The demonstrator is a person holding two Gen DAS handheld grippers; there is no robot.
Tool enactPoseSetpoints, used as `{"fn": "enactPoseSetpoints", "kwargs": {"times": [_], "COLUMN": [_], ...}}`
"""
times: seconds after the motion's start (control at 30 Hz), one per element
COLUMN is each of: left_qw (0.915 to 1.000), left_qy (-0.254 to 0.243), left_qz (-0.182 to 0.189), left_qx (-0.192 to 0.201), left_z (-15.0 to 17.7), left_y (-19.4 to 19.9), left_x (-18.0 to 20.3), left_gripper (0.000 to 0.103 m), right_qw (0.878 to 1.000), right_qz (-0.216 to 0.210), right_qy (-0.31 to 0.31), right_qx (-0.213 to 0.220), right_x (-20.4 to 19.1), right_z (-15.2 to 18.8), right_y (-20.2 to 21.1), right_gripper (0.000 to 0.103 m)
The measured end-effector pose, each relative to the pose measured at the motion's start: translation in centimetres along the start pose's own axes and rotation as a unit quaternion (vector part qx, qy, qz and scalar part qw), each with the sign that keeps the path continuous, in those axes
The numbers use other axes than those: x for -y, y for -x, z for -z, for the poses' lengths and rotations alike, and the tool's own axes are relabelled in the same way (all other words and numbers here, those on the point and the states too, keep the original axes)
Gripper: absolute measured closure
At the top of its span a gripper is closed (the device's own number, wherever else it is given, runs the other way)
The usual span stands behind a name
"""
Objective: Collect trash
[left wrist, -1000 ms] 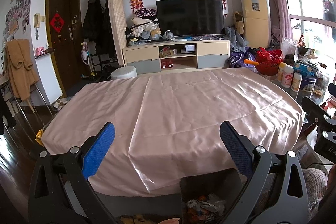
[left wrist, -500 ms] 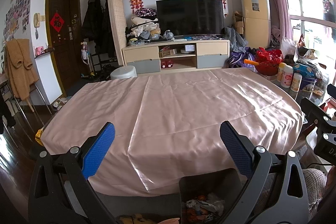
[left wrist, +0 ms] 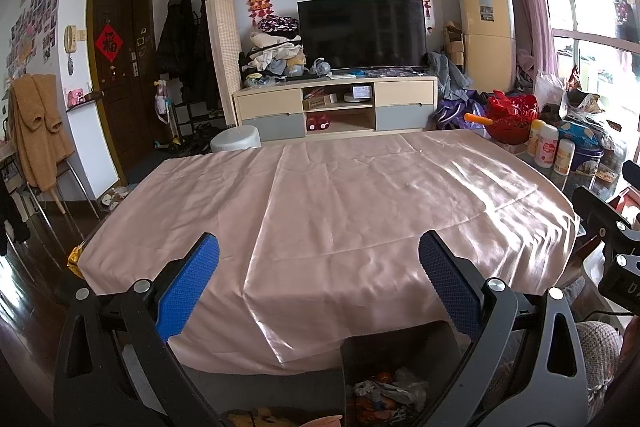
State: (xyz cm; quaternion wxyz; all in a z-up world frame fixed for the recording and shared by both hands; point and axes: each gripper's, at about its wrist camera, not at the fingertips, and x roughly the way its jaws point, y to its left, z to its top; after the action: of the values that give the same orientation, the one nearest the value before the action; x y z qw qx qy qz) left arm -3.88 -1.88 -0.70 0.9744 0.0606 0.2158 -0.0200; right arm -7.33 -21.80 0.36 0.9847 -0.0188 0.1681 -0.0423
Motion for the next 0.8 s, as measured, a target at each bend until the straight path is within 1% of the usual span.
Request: {"fn": "enactPoseSetpoints", "kwargs": {"times": [0.8], "left_qw": [1.0000], "left_qy": [-0.002], "left_qz": [0.005], "left_qx": [0.001], "left_z": [-0.18], "left_y": [0.13], "left_x": [0.15], "left_gripper": [0.008], "right_qw": [1.000], "right_qz": [0.000], "right_qy": [-0.001], "right_qx": [-0.001], "right_x": [0.21], "right_z": [0.00], "right_y": [-0.09], "right_gripper": [0.003]}}
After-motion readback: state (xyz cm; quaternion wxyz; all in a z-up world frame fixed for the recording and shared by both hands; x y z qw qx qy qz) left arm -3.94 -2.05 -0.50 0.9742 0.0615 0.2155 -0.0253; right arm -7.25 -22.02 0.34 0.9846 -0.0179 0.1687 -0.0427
